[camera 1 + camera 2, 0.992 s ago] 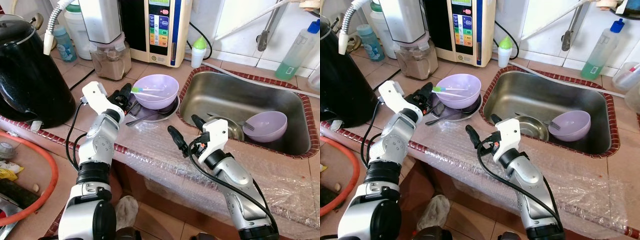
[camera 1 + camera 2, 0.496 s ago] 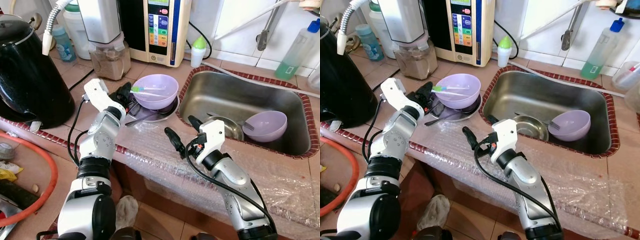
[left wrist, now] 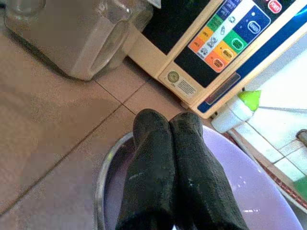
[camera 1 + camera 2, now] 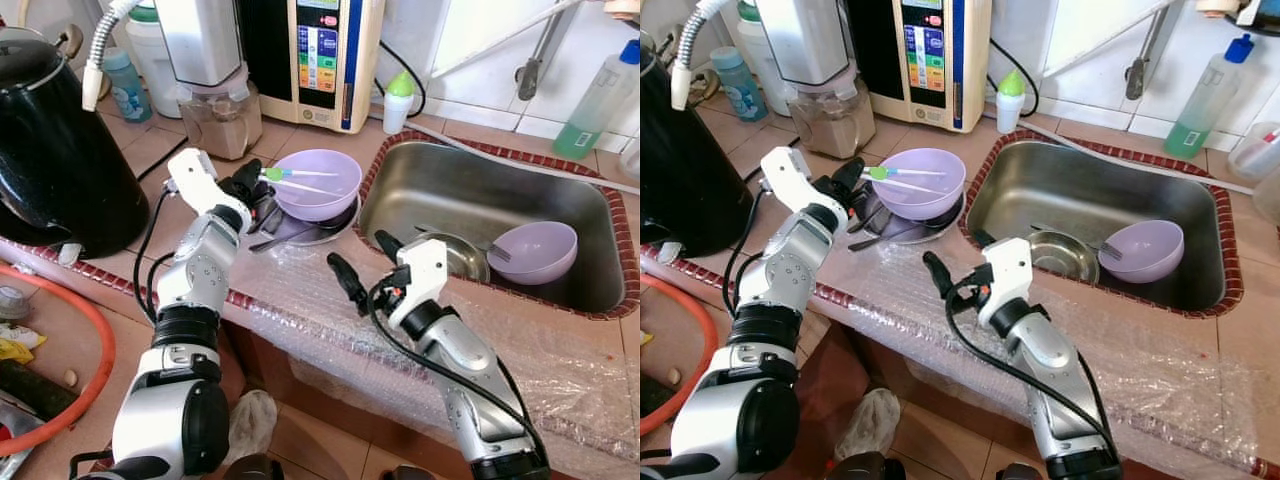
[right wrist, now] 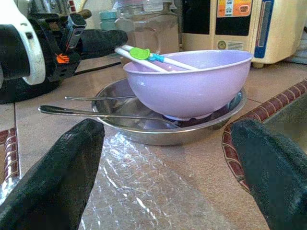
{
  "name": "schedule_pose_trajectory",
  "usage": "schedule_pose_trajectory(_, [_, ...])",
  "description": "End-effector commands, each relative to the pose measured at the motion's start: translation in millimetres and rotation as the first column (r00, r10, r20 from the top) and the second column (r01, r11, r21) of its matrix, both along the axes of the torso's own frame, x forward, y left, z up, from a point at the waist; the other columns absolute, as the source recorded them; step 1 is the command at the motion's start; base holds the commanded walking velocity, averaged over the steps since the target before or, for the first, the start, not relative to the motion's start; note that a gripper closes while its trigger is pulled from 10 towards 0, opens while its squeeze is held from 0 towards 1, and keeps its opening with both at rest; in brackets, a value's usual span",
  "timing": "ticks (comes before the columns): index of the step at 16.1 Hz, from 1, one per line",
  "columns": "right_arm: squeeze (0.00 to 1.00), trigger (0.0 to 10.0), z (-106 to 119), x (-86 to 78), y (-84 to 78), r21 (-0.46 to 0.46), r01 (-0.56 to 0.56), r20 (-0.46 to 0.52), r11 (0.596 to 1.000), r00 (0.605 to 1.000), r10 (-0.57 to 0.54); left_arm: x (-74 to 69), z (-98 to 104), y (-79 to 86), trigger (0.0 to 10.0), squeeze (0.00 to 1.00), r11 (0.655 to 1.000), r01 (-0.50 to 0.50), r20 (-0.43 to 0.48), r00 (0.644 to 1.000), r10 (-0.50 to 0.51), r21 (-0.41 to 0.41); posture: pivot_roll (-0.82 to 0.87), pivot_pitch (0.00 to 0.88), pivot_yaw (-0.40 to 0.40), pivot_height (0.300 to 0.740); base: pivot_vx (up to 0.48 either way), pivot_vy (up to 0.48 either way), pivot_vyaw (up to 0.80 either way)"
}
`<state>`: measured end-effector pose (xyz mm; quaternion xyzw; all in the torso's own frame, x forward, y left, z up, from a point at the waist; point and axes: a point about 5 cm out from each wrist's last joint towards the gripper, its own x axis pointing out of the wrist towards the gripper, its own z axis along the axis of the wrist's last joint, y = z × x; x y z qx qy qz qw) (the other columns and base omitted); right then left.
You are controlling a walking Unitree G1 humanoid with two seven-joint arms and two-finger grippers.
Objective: Kitchen organization
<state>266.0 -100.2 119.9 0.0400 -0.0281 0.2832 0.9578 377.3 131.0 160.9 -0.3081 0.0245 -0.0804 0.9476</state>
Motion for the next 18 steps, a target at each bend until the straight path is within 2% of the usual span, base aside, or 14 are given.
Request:
schedule_pose_trajectory(1, [0.00,10.0,5,2.5,2.0,-0.006,-0.017,0.018,1.000,1.000,0.017,0.3,4,1.5,0.0,0.00,1.000,-0.009,0.023,1.000,0.008,0.025,-0.05,0.007,0.060,0.740,0.000,0.000,0.00])
schedule_pose_trajectory(3, [0.00,10.0,7,6.5,0.3,-0.012,-0.013,0.026,1.000,1.000,0.013,0.1,9,3.5,0.0,0.00,1.000,-0.028,0.040,0.999,0.028,0.009,-0.05,0.003,0.056,0.740,0.000,0.000,0.00])
schedule_pose_trajectory(5, [0.00,10.0,8,8.3,0.1,-0.014,-0.005,0.035,1.000,0.999,0.005,0.1,28,8.5,0.0,0.00,0.998,-0.060,0.124,0.991,0.058,0.015,-0.05,0.000,0.058,0.740,0.000,0.000,0.00])
schedule_pose_trajectory(6, [0.00,10.0,10,9.3,-1.4,-0.013,0.022,0.054,1.000,0.998,-0.021,-1.5,48,12.0,0.0,0.00,0.996,-0.080,0.227,0.972,0.069,0.043,-0.05,0.000,0.060,0.740,0.000,0.000,0.00])
schedule_pose_trajectory(8, [0.00,10.0,12,11.8,-4.7,-0.017,0.064,0.079,0.998,0.995,-0.063,-3.7,67,12.4,0.0,0.00,0.992,-0.087,0.315,0.948,0.054,0.091,-0.04,0.000,0.063,0.740,0.000,0.000,0.00])
schedule_pose_trajectory(10, [0.00,10.0,14,17.8,-12.7,-0.016,0.126,0.098,0.992,0.987,-0.124,-7.8,100,6.2,0.0,0.00,0.990,-0.068,0.434,0.901,0.008,0.123,-0.04,0.000,0.068,0.740,0.000,0.000,0.00])
schedule_pose_trajectory(11, [0.00,10.0,14,18.2,-12.8,-0.017,0.128,0.100,0.992,0.987,-0.126,-8.1,102,5.5,0.0,0.00,0.990,-0.065,0.440,0.898,0.003,0.127,-0.04,0.000,0.068,0.740,0.000,0.000,0.00])
schedule_pose_trajectory(12, [0.00,10.0,14,20.2,-12.7,-0.022,0.130,0.105,0.991,0.986,-0.127,-8.9,96,-0.7,0.0,0.00,0.978,-0.040,0.415,0.909,-0.051,0.206,-0.03,0.000,0.074,0.740,0.000,0.000,0.00])
schedule_pose_trajectory(13, [0.00,10.0,14,20.5,-12.7,-0.023,0.133,0.106,0.991,0.986,-0.130,-10.0,89,0.0,0.5,0.00,0.979,-0.041,0.389,0.920,-0.042,0.202,-0.04,0.000,0.075,0.740,0.000,0.000,0.00])
schedule_pose_trajectory(14, [0.00,10.0,13,20.6,-12.6,-0.022,0.138,0.108,0.990,0.985,-0.135,-13.0,77,2.2,10.0,0.00,0.977,-0.054,0.350,0.936,-0.022,0.204,-0.04,0.000,0.075,0.740,0.000,0.000,0.00])
schedule_pose_trajectory(15, [0.00,10.0,13,20.1,-12.5,-0.021,0.140,0.108,0.990,0.985,-0.137,-14.8,72,4.2,10.0,0.00,0.978,-0.064,0.337,0.942,-0.006,0.196,-0.04,0.000,0.075,0.740,0.000,0.000,0.00])
schedule_pose_trajectory(16, [0.00,10.0,11,18.6,-12.1,-0.023,0.140,0.105,0.990,0.985,-0.137,-17.4,68,10.1,10.0,0.71,0.988,-0.085,0.315,0.948,0.040,0.132,-0.04,0.000,0.074,0.740,0.000,0.000,0.00])
schedule_pose_trajectory(17, [0.00,10.0,10,17.7,-11.9,-0.025,0.139,0.103,0.990,0.985,-0.136,-19.6,64,16.4,10.0,1.00,0.990,-0.114,0.298,0.951,0.085,0.084,-0.04,0.000,0.074,0.740,0.000,0.000,0.00])
schedule_pose_trajectory(18, [0.00,10.0,10,17.4,-11.7,-0.025,0.138,0.102,0.990,0.986,-0.135,-21.9,58,21.9,10.0,1.00,0.989,-0.137,0.279,0.953,0.119,0.046,-0.04,0.000,0.074,0.740,0.000,0.000,0.00])
